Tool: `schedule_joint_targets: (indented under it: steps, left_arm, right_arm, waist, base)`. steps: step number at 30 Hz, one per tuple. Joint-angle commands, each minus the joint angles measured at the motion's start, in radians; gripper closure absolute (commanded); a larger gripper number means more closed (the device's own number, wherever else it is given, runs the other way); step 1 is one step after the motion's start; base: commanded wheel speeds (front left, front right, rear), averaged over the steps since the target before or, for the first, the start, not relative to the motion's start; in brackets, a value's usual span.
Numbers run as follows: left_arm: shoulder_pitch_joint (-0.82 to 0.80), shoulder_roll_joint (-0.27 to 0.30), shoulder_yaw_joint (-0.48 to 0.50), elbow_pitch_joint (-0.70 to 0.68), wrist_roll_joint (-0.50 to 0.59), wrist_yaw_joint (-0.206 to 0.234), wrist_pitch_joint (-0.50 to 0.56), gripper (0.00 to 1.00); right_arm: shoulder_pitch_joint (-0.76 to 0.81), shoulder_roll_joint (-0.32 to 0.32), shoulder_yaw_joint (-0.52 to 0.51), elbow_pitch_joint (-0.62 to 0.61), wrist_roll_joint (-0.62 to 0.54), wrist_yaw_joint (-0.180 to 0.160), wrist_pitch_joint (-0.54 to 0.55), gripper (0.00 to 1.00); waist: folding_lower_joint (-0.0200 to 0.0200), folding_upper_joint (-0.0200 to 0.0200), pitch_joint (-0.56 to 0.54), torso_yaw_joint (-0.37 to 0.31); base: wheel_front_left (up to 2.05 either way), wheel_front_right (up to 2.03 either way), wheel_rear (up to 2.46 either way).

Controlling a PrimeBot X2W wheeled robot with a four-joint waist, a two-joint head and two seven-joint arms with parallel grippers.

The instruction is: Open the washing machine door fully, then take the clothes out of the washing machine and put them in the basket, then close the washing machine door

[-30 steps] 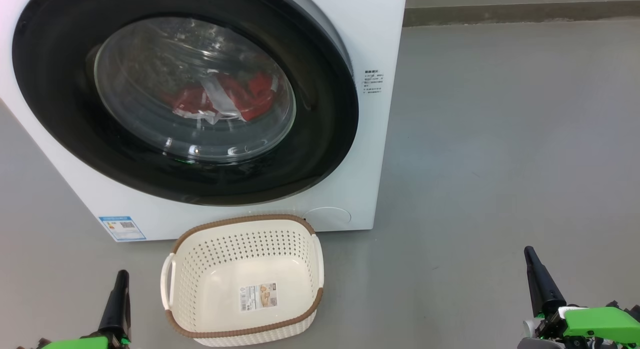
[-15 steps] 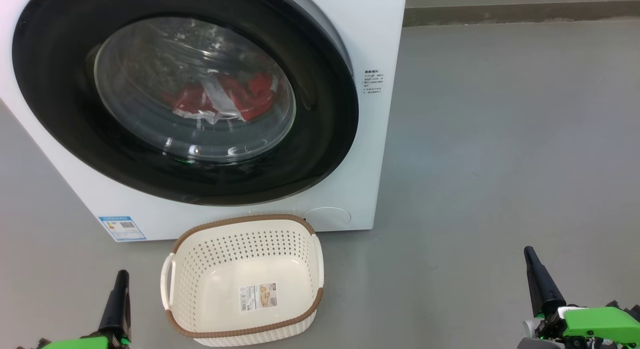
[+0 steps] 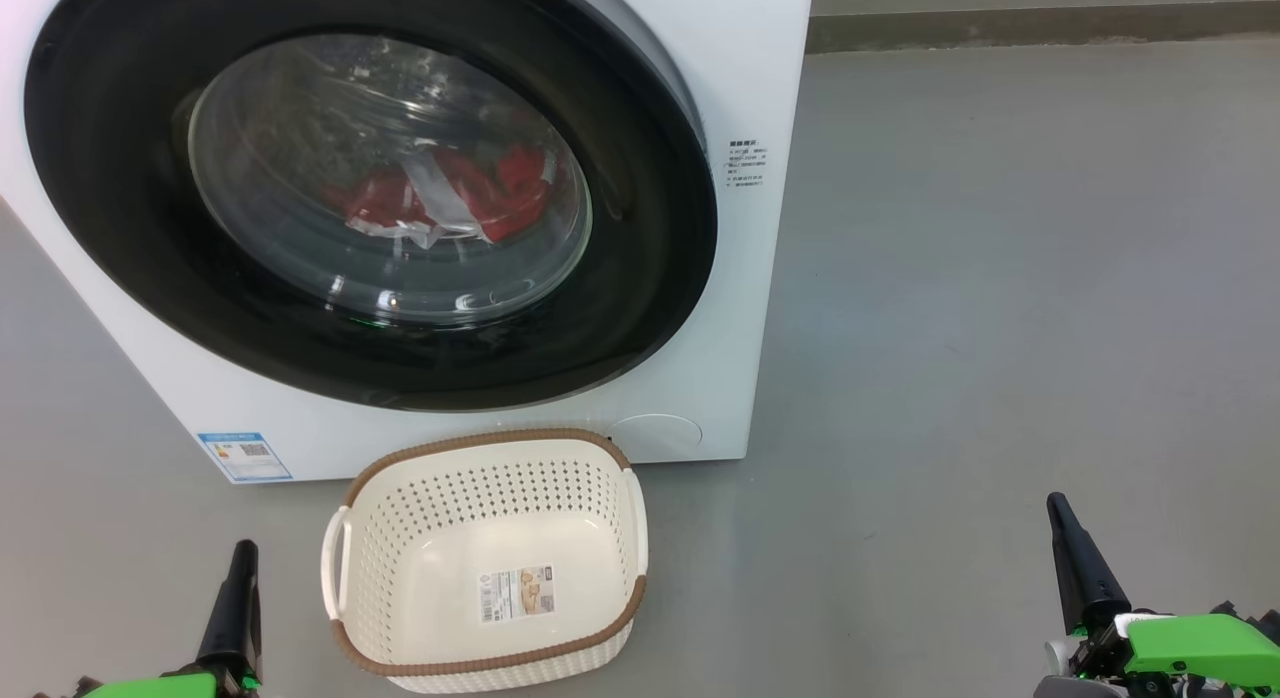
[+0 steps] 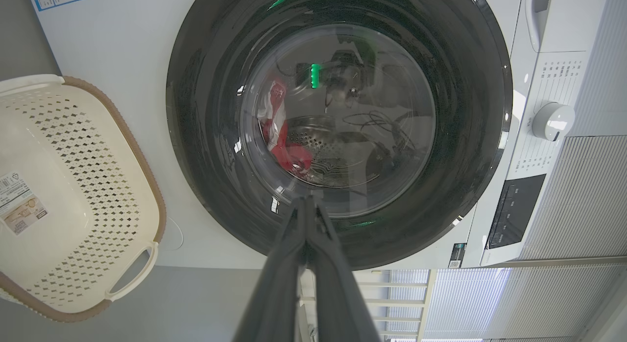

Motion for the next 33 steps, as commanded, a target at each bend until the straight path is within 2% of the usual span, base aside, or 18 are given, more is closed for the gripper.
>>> schedule_joint_targets:
  steps: [1, 11, 12, 18, 22, 26, 33]
  left_arm:
    - [-0.038, 0.019, 0.033, -0.025, 0.005, -0.004, 0.008, 1.0]
    - [-0.038, 0.018, 0.033, -0.025, 0.005, -0.004, 0.008, 1.0]
    - [0.001, -0.001, -0.001, 0.003, 0.0, 0.0, 0.0, 0.0]
    - [0.026, -0.013, -0.005, 0.029, 0.002, 0.0, -0.006, 0.0]
    - [0.028, -0.01, -0.008, 0.018, 0.008, 0.0, -0.016, 0.0]
    - [0.032, -0.001, -0.017, 0.008, 0.029, 0.0, -0.03, 0.0]
    - [0.036, 0.015, -0.028, 0.002, 0.12, -0.001, -0.052, 0.0]
  right_arm:
    - [-0.04, -0.004, 0.024, -0.025, -0.003, 0.002, 0.007, 1.0]
    - [-0.041, -0.004, 0.024, -0.025, -0.003, 0.002, 0.008, 1.0]
    - [0.001, 0.001, 0.0, 0.003, 0.0, 0.0, 0.001, 0.0]
    - [0.023, 0.011, 0.005, 0.036, -0.003, 0.0, -0.008, 0.0]
    - [0.026, 0.011, 0.01, 0.03, -0.016, 0.0, -0.02, 0.0]
    - [0.03, 0.01, 0.017, 0.025, -0.042, 0.0, -0.032, 0.0]
    - [0.033, 0.008, 0.033, 0.017, -0.111, 0.0, -0.052, 0.0]
  waist:
    - [0.0, 0.0, 0.0, 0.0]
    - [0.0, 0.0, 0.0, 0.0]
    - [0.0, 0.0, 0.0, 0.0]
    - [0.0002, 0.0, 0.001, 0.0]
    - [0.0023, 0.0, -0.001, 0.002]
    - [0.0003, 0.0, 0.0, 0.003]
    - [0.0001, 0.0, 0.001, 0.004]
  base:
    - [0.0, 0.0, 0.0]
    - [0.0, 0.0, 0.0]
    - [0.0, 0.0, 0.0]
    - [0.0, 0.0, 0.0]
    - [0.0, 0.0, 0.0]
    - [0.0, 0.0, 0.0]
    - [0.0, 0.0, 0.0]
